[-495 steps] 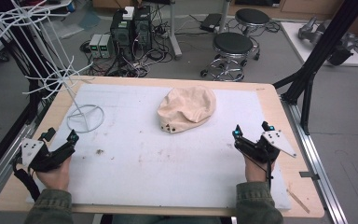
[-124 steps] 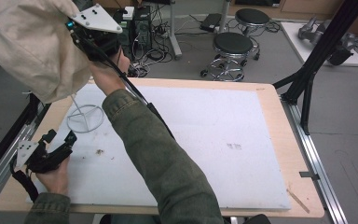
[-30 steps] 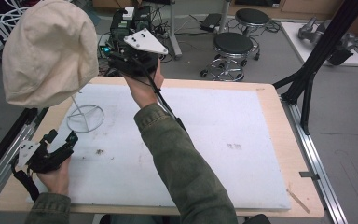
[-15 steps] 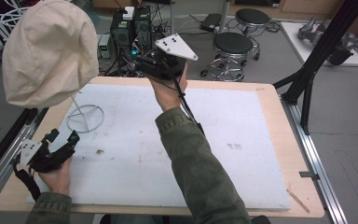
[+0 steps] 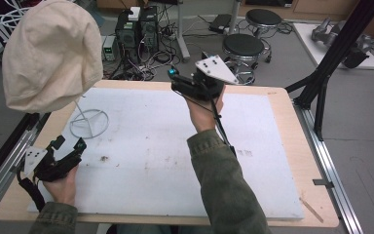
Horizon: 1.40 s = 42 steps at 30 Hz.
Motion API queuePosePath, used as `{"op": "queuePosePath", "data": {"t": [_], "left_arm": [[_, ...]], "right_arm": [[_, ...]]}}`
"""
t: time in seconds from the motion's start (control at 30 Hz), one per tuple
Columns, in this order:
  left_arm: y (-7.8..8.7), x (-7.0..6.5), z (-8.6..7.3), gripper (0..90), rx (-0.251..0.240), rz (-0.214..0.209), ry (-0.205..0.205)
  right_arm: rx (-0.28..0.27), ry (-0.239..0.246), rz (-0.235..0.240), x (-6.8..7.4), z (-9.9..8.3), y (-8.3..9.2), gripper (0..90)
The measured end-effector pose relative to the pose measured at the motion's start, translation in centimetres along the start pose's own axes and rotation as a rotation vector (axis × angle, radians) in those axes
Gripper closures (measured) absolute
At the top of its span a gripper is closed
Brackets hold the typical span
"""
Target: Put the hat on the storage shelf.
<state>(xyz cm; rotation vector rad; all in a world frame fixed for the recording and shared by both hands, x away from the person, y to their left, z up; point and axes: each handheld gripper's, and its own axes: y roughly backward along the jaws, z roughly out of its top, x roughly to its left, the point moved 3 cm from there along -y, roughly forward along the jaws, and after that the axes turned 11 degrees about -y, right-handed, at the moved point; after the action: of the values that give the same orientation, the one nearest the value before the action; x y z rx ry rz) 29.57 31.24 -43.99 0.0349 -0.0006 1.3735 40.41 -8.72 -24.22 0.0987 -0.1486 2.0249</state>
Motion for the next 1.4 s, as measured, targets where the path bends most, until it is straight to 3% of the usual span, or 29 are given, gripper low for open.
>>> {"op": "queuePosePath", "data": {"t": [0.23, 0.6, 0.73, 0.8, 0.87, 0.93, 1.17, 1.4], "left_arm": [[0.2, -0.2, 0.0, 23.9, 0.001, -0.005, 0.004], [-0.1, -0.7, -0.1, 23.9, 0.001, -0.023, 0.017], [-0.1, -0.9, 0.0, 23.9, -0.001, -0.024, 0.015], [-0.1, -0.9, 0.0, 23.9, 0.001, -0.025, 0.016], [-0.2, -0.9, -0.1, 23.9, 0.001, -0.027, 0.019], [-0.1, -0.9, -0.1, 23.9, 0.001, -0.030, 0.024], [0.0, -0.8, -0.1, 23.9, 0.001, -0.026, 0.034], [0.1, -0.7, -0.2, 23.9, 0.003, -0.024, 0.044]], "right_arm": [[0.030, -0.076, -0.090, -3.7, -1.8, 3.5, 9.8], [0.091, -0.067, -0.243, -9.3, -5.2, 9.5, 9.8], [0.098, -0.082, -0.270, -10.8, -6.7, 11.4, 9.8], [0.124, -0.086, -0.284, -11.4, -7.4, 12.2, 9.7], [0.106, -0.090, -0.284, -11.8, -8.1, 13.0, 9.7], [0.143, -0.104, -0.296, -12.1, -8.7, 13.6, 9.7], [0.165, -0.142, -0.317, -13.1, -11.1, 15.6, 9.7], [0.188, -0.161, -0.336, -13.7, -12.8, 16.8, 9.7]]}}
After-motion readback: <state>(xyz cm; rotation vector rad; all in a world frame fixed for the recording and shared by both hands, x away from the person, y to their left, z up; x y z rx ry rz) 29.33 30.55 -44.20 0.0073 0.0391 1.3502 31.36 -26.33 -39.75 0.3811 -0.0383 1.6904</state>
